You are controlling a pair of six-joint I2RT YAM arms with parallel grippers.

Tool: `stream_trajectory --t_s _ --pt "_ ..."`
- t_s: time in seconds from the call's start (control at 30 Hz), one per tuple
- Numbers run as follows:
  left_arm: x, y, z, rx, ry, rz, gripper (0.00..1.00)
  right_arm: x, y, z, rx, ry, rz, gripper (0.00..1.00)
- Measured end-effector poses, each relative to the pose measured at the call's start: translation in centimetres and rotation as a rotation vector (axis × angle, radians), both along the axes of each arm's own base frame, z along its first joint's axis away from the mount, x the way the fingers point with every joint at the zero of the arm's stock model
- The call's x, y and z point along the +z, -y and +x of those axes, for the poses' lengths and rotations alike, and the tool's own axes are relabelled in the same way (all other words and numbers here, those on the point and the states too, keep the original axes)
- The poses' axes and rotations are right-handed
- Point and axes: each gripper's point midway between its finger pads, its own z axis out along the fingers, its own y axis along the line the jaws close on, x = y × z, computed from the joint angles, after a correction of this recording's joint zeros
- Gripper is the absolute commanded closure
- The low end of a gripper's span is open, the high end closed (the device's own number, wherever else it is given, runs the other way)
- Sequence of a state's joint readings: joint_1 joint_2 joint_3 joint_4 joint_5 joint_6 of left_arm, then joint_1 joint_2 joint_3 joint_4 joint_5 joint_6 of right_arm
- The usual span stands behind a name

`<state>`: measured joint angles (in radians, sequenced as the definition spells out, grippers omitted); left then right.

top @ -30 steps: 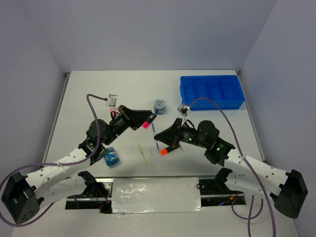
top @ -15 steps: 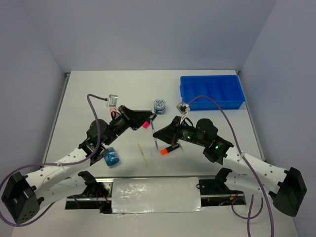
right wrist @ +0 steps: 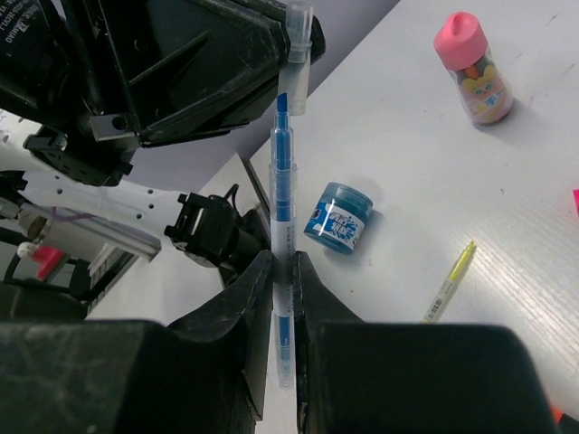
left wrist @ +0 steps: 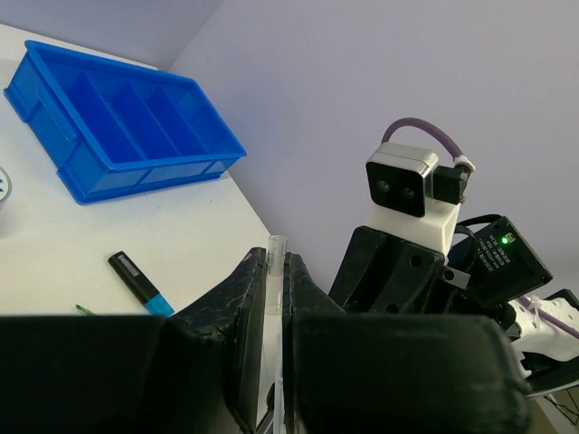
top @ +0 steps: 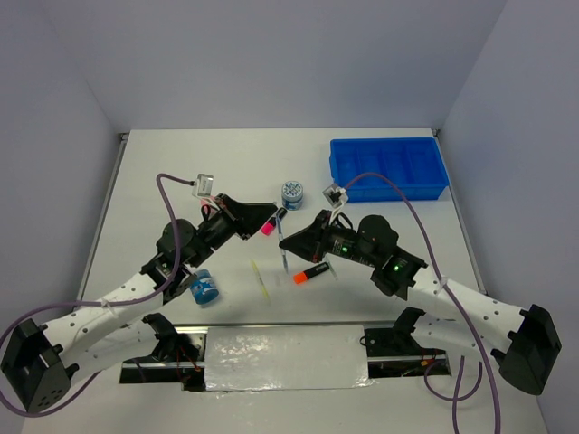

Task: Sort the stationery into containers
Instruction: Close the pen cap on the pen.

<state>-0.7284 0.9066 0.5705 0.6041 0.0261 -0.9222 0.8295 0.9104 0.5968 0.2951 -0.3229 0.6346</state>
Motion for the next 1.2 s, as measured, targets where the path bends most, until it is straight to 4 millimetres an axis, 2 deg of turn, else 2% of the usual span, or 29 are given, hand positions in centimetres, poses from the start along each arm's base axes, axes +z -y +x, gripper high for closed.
stream_trajectory --t_s 0.57,1.2 --pt "0.3 -0.5 0.0 0.021 0.002 -0.004 0.95 -0.5 -0.5 -1.0 0.063 -0.008 -0.012 1.00" --pt "0.8 -0.7 0.0 0.029 0.016 -0.023 0.94 -0.3 -0.6 0.2 0.011 -0.020 -0.027 1.00"
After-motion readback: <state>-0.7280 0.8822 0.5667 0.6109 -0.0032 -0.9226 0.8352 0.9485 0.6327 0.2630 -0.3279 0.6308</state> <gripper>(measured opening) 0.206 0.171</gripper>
